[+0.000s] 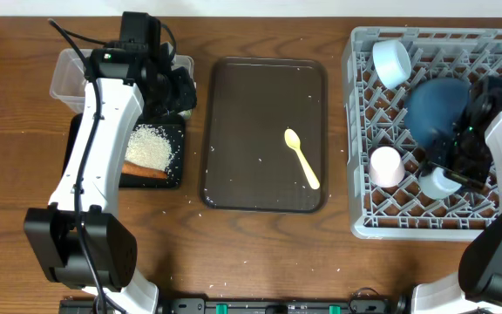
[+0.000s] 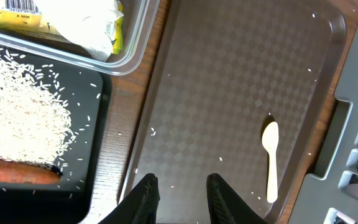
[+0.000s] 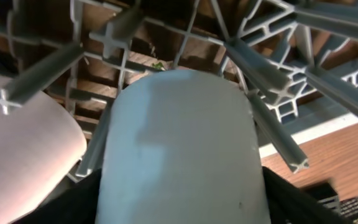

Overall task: Sort waste into correct bins and load items into the dishwasher rack
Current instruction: 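Place the light-blue cup upside down in the rack with right gripper, then reach right gripper to the yellow spoon and grasp it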

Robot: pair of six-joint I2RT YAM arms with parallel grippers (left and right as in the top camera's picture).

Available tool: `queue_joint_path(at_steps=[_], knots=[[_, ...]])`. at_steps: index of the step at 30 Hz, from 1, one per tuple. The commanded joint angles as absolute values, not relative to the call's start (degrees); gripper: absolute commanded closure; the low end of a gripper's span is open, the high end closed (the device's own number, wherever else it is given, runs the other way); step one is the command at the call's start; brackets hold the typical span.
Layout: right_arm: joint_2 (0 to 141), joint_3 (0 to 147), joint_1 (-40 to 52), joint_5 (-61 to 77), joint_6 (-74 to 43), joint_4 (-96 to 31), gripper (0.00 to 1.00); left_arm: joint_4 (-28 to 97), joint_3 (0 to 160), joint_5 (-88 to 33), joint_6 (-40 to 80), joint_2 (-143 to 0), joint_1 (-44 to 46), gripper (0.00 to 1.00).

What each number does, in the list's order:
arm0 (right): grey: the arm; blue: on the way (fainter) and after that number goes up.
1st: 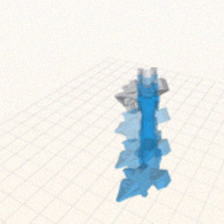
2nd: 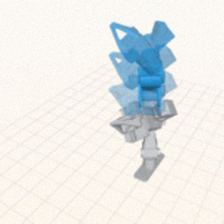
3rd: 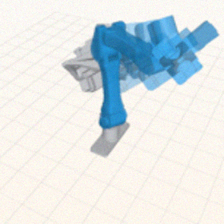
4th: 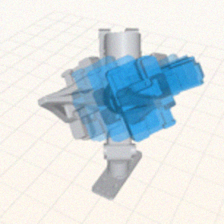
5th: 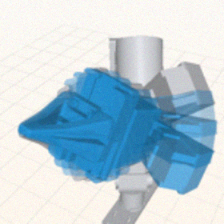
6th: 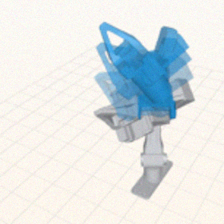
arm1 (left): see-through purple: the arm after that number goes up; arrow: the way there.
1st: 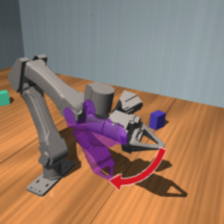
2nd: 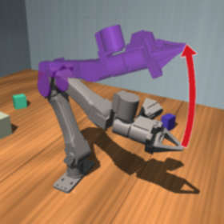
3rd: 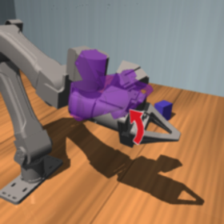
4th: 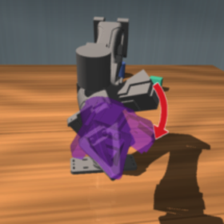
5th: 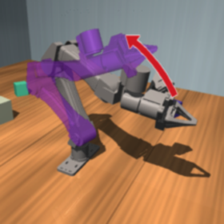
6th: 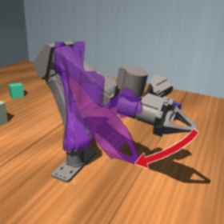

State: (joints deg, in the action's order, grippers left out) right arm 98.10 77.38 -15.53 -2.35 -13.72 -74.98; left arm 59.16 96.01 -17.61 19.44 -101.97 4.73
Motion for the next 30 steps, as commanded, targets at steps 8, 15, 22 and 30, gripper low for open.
queue_joint_path(at_steps=[8, 15, 22, 30], knots=[[97.38, 81.97, -15.59, 1.28, -14.72, -74.39, 0.17, 59.33, 95.72, -16.82, 18.70, -102.69, 4.86, 0.71], [96.31, 97.23, -10.55, 3.92, -11.18, -77.60, 0.21, 59.29, 95.72, -16.80, 18.70, -102.69, 4.86, 0.70], [96.42, 104.51, 6.33, 6.72, -7.60, -71.02, 0.20, 59.31, 95.72, -15.33, 18.74, -102.69, 4.36, 0.61], [104.79, 104.09, 22.35, 3.33, -7.62, -61.98, 0.30, 60.51, 95.72, -11.64, 18.74, -102.69, 0.86, 0.59]])
